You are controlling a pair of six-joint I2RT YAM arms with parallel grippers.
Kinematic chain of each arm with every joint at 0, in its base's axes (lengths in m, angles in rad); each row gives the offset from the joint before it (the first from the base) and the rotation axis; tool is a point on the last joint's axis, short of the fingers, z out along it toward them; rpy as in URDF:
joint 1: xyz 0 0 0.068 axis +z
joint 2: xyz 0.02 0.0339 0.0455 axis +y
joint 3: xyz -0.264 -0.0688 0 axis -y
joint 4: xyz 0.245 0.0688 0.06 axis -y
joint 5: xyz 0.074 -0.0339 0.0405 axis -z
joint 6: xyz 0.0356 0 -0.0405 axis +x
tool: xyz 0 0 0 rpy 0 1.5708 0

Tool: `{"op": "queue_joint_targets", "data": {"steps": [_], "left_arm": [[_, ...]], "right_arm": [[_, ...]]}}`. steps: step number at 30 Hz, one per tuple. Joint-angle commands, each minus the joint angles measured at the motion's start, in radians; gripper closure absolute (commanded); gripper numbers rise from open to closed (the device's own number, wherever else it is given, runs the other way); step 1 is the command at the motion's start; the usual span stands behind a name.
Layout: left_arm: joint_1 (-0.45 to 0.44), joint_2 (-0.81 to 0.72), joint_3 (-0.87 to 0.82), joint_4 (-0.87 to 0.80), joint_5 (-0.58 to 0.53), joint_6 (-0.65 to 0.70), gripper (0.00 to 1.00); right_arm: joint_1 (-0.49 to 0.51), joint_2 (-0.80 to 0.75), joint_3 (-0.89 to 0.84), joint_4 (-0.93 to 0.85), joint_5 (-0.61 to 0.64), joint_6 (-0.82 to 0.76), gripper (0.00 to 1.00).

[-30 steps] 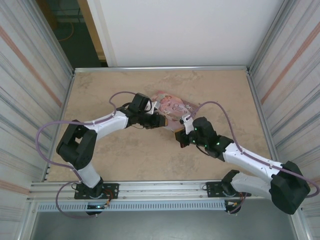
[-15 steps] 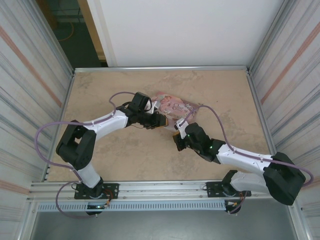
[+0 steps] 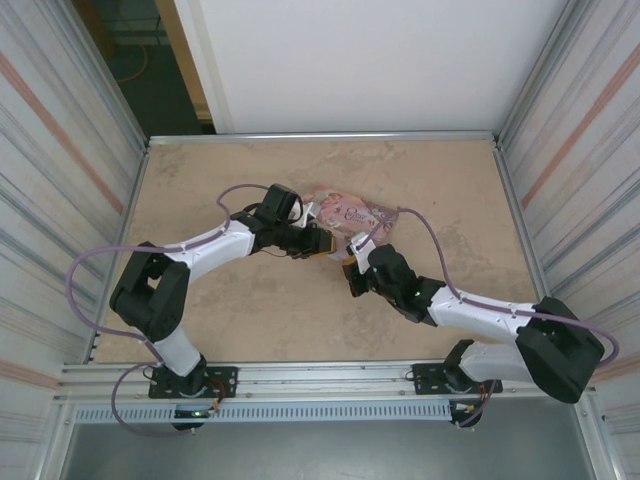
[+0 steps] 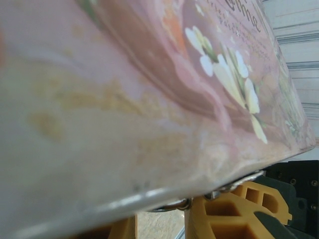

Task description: Unlock the padlock with the key

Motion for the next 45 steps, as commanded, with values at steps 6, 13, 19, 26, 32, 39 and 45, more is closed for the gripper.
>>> {"op": "queue_joint_targets", "data": {"steps": [6,13,19,26,32,39,45], "left_arm": [[-0.004,-0.058,0.035,0.004,0.070,-0.017,1.00],[-0.003,-0.059,0.036,0.003,0.072,-0.018,1.00],[-0.004,-0.059,0.036,0.002,0.073,-0.018,1.00],[-0.004,-0.059,0.037,0.001,0.073,-0.018,1.00],[-0.004,-0.059,0.038,0.002,0.074,-0.019,1.00],[-0.003,-0.058,0.037,0.000,0.073,-0.018,1.00],[-0.004,-0.057,0.037,0.000,0.075,-0.020,1.00]], "right_arm": [[0.006,0.039,-0.013,0.096,0.030,-0.025,1.00],[0.007,0.061,-0.011,0.122,0.024,-0.022,1.00],[0.006,0.066,-0.011,0.134,0.038,-0.017,1.00],[0.006,0.078,-0.008,0.124,0.063,-0.013,1.00],[0.006,0.092,-0.007,0.134,0.067,-0.008,1.00],[0.003,0.100,-0.013,0.166,0.071,0.003,1.00],[-0.011,0.111,-0.011,0.183,0.067,0.011,1.00]]}}
